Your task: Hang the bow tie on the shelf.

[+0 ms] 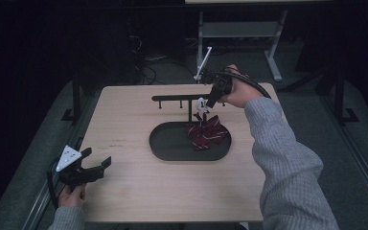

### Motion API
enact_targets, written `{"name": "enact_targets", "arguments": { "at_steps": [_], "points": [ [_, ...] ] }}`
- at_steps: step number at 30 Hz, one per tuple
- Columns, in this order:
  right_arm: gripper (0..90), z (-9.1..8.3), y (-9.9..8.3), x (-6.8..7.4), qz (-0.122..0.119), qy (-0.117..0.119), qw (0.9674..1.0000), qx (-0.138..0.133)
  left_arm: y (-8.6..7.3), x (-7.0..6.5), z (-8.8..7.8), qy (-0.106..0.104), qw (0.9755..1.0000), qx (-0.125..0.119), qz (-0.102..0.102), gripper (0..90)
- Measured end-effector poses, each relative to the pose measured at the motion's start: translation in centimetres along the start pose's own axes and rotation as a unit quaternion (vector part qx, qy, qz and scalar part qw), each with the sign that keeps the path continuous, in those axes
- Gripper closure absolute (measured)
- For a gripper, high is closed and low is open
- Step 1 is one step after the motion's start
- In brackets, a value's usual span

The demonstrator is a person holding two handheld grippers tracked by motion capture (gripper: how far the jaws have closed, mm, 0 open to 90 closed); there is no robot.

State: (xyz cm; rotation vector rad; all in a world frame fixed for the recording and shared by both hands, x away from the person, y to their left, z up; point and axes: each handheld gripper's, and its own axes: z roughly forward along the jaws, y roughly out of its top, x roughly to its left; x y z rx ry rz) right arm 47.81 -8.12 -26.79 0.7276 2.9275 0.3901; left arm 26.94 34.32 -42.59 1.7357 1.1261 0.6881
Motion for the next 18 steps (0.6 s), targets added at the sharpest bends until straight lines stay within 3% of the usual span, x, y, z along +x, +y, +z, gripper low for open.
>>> {"name": "enact_targets", "arguments": {
  "at_steps": [18],
  "points": [
    [74.0,-0.7,-1.7,0.4,0.012,0.006,0.9998,-0.014,0.0,-0.1,0.0,0.0,1.0,0.001,0.001,12.8]
  ]
}}
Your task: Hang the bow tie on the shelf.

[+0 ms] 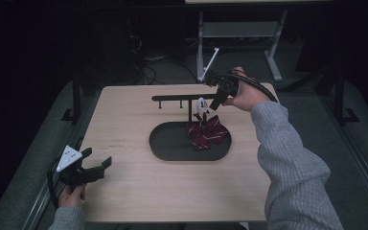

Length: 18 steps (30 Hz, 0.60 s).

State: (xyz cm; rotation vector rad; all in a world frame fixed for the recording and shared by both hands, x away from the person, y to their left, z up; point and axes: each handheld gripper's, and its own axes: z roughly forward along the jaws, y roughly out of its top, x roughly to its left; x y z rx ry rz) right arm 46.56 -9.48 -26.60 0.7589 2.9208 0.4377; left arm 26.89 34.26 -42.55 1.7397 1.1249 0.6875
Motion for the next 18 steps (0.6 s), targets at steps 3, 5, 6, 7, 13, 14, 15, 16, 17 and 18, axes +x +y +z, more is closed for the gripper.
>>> {"name": "enact_targets", "arguments": {
  "at_steps": [3,5,6,7,13,14,15,16,17,18],
  "points": [
    [73.5,-0.05,-0.24,-0.02,0.001,0.002,1.0,-0.003,0.0,0.09,-0.04,0.001,1.0,-0.001,0.001,12.8],
    [73.0,-0.03,-0.37,0.04,0.001,0.003,1.0,-0.005,0.0,0.11,-0.05,0.001,1.0,0.001,0.002,12.8],
    [72.5,0.06,-0.5,0.13,-0.003,0.003,1.0,-0.008,0.01,0.11,-0.06,0.002,1.0,0.002,0.003,12.8],
    [72.5,0.06,-0.5,0.13,-0.003,0.003,1.0,-0.008,0.02,0.1,-0.07,0.001,1.0,0.002,0.003,12.8],
    [71.3,0.1,-0.88,0.38,-0.001,0.003,1.0,-0.006,0.03,0.06,-0.08,0.001,1.0,0.001,0.004,12.8],
    [71.2,-0.04,-0.95,0.49,-0.004,0.003,1.0,-0.009,0.04,0.07,-0.08,0.001,1.0,0.001,0.004,12.8],
    [71.2,-0.04,-0.95,0.49,-0.004,0.003,1.0,-0.009,0.03,0.06,-0.07,0.001,1.0,0.001,0.003,12.8],
    [70.8,-0.25,-0.99,0.66,-0.006,0.003,0.9999,-0.011,0.03,0.08,-0.08,0.002,1.0,0.002,0.004,12.8],
    [70.8,-0.25,-0.99,0.66,-0.006,0.003,0.9999,-0.011,0.03,0.06,-0.06,0.001,1.0,0.001,0.003,12.8],
    [70.5,-0.33,-1.0,0.73,-0.008,0.003,0.9999,-0.013,0.04,0.05,-0.06,0.001,1.0,0.001,0.003,12.8]
  ]
}}
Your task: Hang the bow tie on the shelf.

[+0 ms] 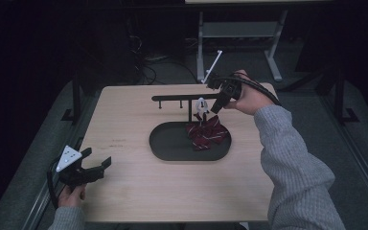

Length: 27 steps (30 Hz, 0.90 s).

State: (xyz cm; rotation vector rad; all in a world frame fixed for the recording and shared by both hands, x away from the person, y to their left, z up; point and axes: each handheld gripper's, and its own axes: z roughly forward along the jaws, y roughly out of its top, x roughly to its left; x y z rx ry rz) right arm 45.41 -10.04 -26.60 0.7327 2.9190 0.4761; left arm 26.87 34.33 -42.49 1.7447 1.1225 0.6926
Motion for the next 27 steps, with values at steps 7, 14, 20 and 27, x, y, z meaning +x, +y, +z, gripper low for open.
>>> {"name": "enact_targets", "arguments": {
  "at_steps": [7,14,20,27],
  "points": [
    [68.9,-0.2,-0.3,0.5,-0.003,0.0,1.0,0.001,0.0,0.0,-0.1,0.0,1.0,-0.001,0.0,12.8],
    [65.4,-0.1,-1.0,0.9,-0.001,0.007,1.0,-0.002,0.0,-0.1,0.0,-0.001,1.0,0.0,0.002,12.8],
    [62.3,0.2,-1.6,1.1,0.002,0.009,0.9999,-0.003,0.0,-0.1,-0.1,-0.001,1.0,0.001,0.003,12.9],
    [60.3,0.3,-2.2,1.4,0.001,0.01,0.9999,-0.008,0.1,-0.1,-0.1,-0.001,1.0,0.002,0.003,12.8]
  ]
}}
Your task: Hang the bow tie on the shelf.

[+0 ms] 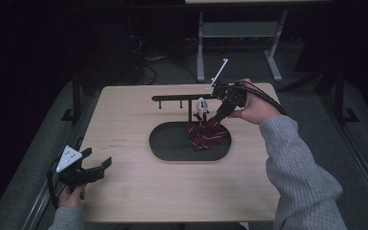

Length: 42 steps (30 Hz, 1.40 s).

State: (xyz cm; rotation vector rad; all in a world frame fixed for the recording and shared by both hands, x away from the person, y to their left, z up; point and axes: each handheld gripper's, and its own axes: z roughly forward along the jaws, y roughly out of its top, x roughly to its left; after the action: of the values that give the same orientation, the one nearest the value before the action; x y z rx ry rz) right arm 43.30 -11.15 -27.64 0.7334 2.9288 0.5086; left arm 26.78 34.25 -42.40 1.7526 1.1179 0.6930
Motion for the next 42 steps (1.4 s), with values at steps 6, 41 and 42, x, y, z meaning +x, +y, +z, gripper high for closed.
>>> {"name": "enact_targets", "arguments": {
  "at_steps": [6,41,42],
  "points": [
    [58.7,-0.1,-0.7,0.3,0.002,0.001,1.0,-0.006,0.0,-0.1,0.0,0.0,1.0,0.0,0.001,12.8],
    [49.9,1.4,-6.1,1.3,0.027,0.02,0.9989,-0.034,0.0,-0.1,-0.1,0.002,1.0,0.001,0.001,12.9],
    [49.8,1.5,-6.3,1.4,0.029,0.019,0.9988,-0.033,0.0,-0.1,-0.1,0.002,1.0,0.001,0.001,12.8]
  ]
}}
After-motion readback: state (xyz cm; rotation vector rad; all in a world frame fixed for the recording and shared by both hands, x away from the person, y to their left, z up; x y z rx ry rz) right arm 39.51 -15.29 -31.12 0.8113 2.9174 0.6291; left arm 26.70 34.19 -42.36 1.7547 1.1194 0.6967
